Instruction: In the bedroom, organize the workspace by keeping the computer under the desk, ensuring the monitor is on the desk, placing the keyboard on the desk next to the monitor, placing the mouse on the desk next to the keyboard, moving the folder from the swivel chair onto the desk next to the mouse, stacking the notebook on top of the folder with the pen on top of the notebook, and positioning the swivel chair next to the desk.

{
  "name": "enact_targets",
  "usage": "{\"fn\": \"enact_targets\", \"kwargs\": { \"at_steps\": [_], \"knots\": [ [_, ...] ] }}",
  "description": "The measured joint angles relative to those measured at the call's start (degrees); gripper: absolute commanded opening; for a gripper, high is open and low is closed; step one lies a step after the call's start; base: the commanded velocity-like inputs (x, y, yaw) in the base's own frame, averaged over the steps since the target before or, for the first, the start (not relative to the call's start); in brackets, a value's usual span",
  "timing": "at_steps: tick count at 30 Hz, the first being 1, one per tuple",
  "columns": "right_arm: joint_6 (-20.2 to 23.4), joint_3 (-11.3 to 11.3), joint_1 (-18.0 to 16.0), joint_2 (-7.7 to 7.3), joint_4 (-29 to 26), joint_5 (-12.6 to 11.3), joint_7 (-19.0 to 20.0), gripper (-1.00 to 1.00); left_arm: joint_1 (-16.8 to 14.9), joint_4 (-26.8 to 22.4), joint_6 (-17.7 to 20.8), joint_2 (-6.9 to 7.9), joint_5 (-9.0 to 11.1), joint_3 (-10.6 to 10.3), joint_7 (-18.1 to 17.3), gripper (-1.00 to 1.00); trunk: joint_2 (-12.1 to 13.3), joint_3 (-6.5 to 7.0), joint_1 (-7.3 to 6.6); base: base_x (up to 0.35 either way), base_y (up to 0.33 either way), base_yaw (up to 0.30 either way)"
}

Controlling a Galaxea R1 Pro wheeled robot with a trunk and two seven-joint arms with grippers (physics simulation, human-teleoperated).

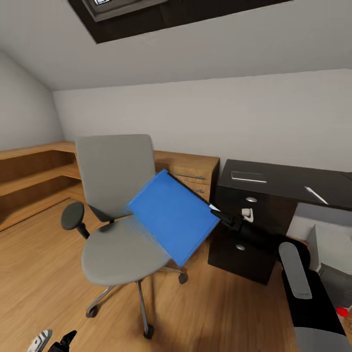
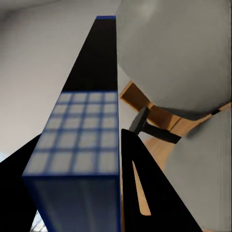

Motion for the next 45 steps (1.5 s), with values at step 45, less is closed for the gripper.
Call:
{"fn": "enact_targets", "kwargs": {
  "at_steps": [45],
  "knots": [
    [0.0,-23.1,-0.4,0.81,-2.1,-0.8,-12.2,-1.0,-4.3,2.8,0.0,2.86,-7.1,-25.3,0.1,1.0,18.1,10.31,-9.89,0.0,0.0,-0.237]
  ]
}}
